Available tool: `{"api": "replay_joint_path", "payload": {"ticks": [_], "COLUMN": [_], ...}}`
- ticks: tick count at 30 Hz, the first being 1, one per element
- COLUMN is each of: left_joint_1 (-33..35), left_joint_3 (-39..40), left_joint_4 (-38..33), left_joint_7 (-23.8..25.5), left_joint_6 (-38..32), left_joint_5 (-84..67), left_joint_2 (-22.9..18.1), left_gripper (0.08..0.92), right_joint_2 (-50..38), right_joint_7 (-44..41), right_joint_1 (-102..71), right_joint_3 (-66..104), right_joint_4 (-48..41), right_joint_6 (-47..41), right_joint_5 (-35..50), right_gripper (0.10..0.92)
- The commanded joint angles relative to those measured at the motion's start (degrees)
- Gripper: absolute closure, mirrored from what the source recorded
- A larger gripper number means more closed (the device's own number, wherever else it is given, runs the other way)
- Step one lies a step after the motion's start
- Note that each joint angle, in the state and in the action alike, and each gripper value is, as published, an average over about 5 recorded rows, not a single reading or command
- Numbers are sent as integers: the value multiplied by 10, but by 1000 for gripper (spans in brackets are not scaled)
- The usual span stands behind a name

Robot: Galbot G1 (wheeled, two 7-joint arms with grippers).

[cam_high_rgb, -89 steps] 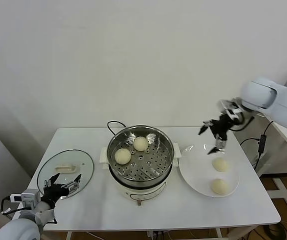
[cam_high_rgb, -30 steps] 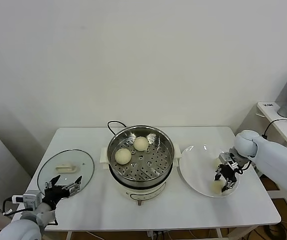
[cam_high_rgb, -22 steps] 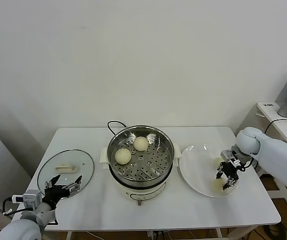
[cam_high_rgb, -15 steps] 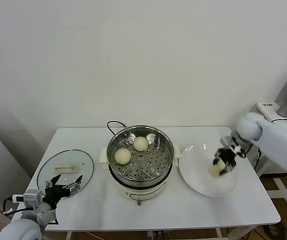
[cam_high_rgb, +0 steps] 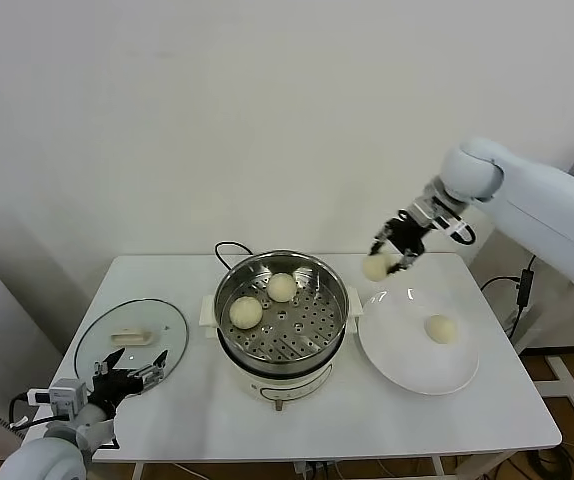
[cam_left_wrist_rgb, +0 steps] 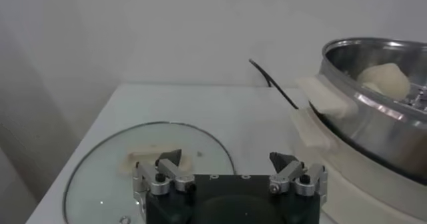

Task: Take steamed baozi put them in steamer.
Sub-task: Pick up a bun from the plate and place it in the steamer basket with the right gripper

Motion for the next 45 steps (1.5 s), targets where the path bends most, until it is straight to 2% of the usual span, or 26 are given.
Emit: {"api": "replay_joint_path", "payload": {"ticks": [1,6,15,32,42,45], "left_joint_1": [1,2,1,2,2,2], "left_joint_3": [0,-1,-1,-2,-2,-2], "left_joint_4": [-1,-1,2,3,5,5], "left_joint_7": [0,0,0,1,1,1], "left_joint_6": [0,0,-2,-4,-4,-5], "left_joint_5": [0,0,0,-2,-3,-3], "left_joint_2": [-1,-1,1,1,1,1], "left_gripper": [177,177,177,177,177,177], "right_joint_2": [100,145,167,163,164,163], "right_joint_7": [16,21,33,10,11,12], "right_joint_1": [39,20,-12,-97,-129,-136], "right_joint_3": [-13,-8,-18,-4,0,1], "right_joint_4": [8,26,99,109,116,118], "right_joint_6": [144,213,259,284,284,284], "right_joint_5": [3,-31,-92,-201,-214,-218], "right_gripper": [558,558,558,558,556,524]}}
